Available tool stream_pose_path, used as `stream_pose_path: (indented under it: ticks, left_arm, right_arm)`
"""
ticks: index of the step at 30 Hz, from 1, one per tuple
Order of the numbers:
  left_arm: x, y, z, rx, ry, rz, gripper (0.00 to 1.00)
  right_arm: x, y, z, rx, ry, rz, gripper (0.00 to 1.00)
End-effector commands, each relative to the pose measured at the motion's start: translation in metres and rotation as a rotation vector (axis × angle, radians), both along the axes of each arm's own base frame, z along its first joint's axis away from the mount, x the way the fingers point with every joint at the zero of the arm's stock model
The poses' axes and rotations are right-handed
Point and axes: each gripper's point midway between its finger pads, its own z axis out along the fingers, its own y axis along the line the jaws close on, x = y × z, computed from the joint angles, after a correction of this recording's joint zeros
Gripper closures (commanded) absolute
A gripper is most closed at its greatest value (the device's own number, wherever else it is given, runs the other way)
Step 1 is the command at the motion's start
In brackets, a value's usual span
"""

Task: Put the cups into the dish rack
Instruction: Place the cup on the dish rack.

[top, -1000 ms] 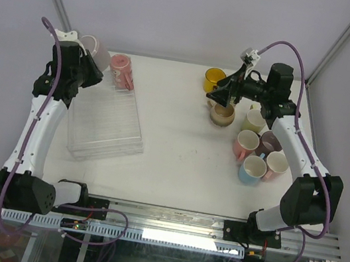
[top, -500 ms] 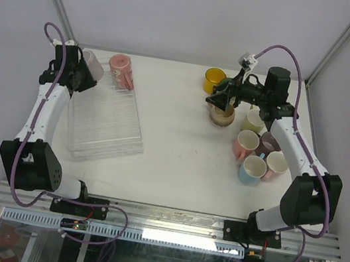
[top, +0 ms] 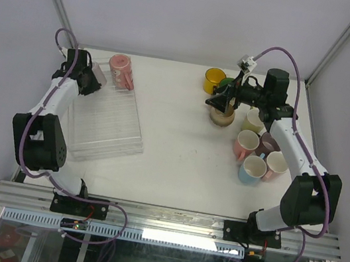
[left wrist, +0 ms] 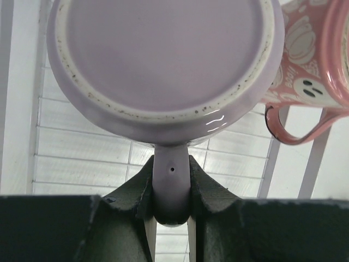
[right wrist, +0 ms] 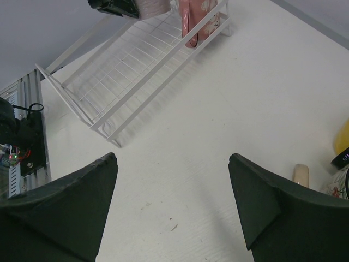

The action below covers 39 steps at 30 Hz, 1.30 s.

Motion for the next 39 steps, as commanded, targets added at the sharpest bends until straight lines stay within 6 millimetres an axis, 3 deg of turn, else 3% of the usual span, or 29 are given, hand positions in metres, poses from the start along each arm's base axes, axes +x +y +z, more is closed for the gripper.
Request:
stream_pose_path:
  ticks: [1,12,23,39]
  left_arm:
    - [0.041,0.019,0.048,0.042,-0.238,0.093,1.00]
    - [0.061,0.020,0.036,0.064,-0.273,0.123,1.00]
    - [0.079,0.007,0.026,0.110,-0.272,0.097,1.00]
    - [0.084,-0.006,0.006,0.229,-0.232,0.027,1.00]
  right_arm:
    - [-0.005,0.000,0.022,0.008,-0.095,0.002,0.15]
    - [-0.005,-0.001,0.018,0.003,-0.083,-0.003,0.15]
    - [-0.004,-0.001,0.017,0.000,-0.082,-0.007,0.14]
    - [-0.003,-0.001,0.019,0.001,-0.085,-0.007,0.14]
